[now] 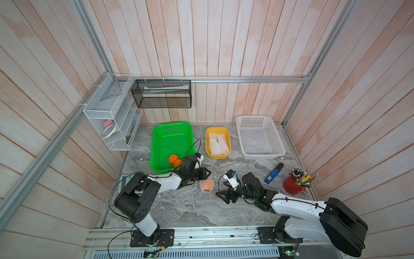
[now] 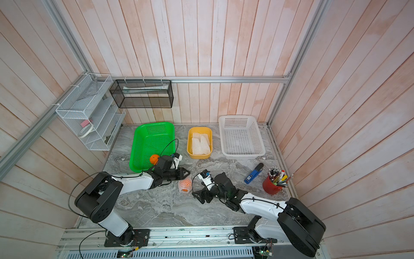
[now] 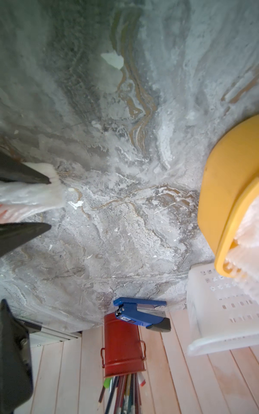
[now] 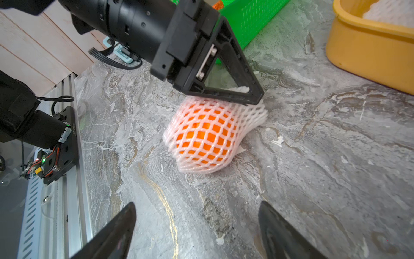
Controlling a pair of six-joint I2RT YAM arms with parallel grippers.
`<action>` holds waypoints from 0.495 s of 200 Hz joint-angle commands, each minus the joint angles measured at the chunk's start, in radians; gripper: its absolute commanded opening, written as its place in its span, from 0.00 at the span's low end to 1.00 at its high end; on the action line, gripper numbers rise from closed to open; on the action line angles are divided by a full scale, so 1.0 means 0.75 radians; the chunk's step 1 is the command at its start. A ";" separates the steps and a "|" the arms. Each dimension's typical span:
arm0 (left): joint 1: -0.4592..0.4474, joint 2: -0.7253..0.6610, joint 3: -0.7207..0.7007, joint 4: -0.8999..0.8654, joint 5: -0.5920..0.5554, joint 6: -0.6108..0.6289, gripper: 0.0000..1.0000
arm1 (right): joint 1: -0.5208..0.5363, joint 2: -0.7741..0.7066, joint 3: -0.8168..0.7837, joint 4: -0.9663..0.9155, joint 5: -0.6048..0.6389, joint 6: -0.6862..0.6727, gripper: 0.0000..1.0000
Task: Remove foam nets from oranges
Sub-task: Remove the foam net from the orange.
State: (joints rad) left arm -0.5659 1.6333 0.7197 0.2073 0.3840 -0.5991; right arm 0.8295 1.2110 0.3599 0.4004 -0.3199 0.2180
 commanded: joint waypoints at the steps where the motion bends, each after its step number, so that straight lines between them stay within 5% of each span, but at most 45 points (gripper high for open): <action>1: -0.006 -0.089 -0.049 0.090 -0.028 0.024 0.25 | -0.006 0.039 0.006 0.113 -0.027 0.068 0.85; 99: -0.060 -0.281 -0.304 0.520 -0.074 0.008 0.17 | -0.043 0.331 0.001 0.528 -0.141 0.228 0.88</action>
State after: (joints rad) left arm -0.5968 1.4448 0.5362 0.4652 0.3401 -0.5949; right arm 0.8032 1.3930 0.3450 0.7052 -0.3794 0.3790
